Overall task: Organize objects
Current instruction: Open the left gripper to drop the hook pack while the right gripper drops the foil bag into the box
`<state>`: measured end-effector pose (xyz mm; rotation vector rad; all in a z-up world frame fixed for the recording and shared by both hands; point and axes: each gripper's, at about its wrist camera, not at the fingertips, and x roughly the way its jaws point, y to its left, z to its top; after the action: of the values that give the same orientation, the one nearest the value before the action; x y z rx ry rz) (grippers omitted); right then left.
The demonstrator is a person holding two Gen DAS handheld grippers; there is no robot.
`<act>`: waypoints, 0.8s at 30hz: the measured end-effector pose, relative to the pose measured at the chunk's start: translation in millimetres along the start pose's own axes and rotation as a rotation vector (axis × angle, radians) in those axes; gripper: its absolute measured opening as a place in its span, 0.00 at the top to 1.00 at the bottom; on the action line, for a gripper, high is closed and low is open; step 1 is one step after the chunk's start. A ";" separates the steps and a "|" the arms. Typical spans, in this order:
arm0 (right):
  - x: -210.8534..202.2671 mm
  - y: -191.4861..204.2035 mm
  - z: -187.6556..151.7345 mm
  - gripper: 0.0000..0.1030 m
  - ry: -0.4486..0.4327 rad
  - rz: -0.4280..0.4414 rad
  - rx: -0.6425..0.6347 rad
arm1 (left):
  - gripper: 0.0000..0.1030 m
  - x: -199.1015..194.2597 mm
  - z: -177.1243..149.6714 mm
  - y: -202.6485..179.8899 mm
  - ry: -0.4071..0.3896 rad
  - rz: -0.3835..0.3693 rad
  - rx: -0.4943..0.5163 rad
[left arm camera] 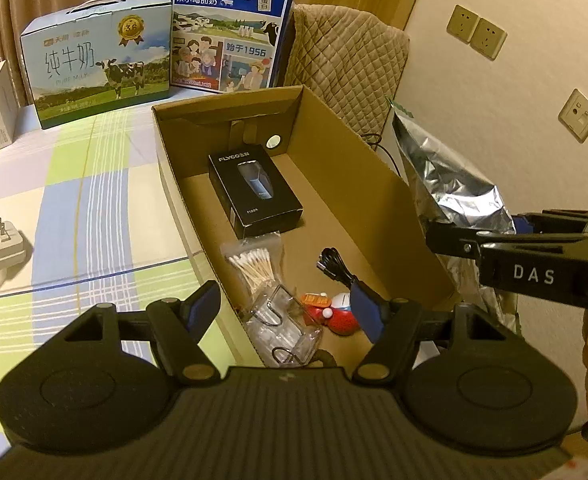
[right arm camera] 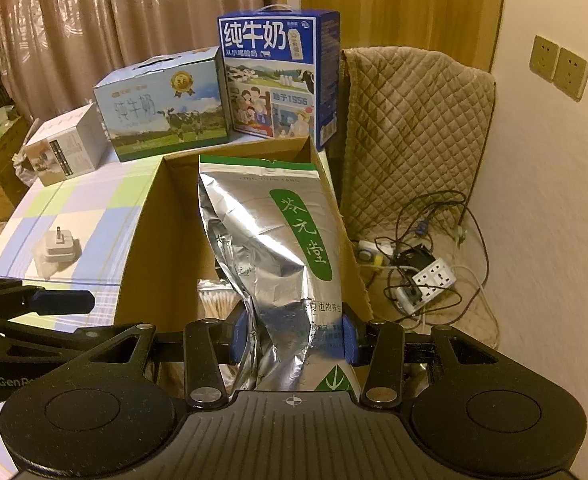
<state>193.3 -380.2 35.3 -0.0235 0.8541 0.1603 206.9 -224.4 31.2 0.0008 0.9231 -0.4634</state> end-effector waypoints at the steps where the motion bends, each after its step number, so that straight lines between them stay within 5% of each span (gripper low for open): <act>1: 0.0 0.5 0.0 0.59 0.000 0.001 -0.001 | 0.35 0.1 0.2 0.4 0.000 0.000 -0.001; 24: 10.7 10.6 18.6 0.59 -0.023 0.011 -0.021 | 0.35 2.8 -3.1 14.3 0.001 0.006 -0.023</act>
<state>212.6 -366.8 39.9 -0.0369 0.8300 0.1797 211.4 -212.0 24.3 -0.0174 0.9287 -0.4471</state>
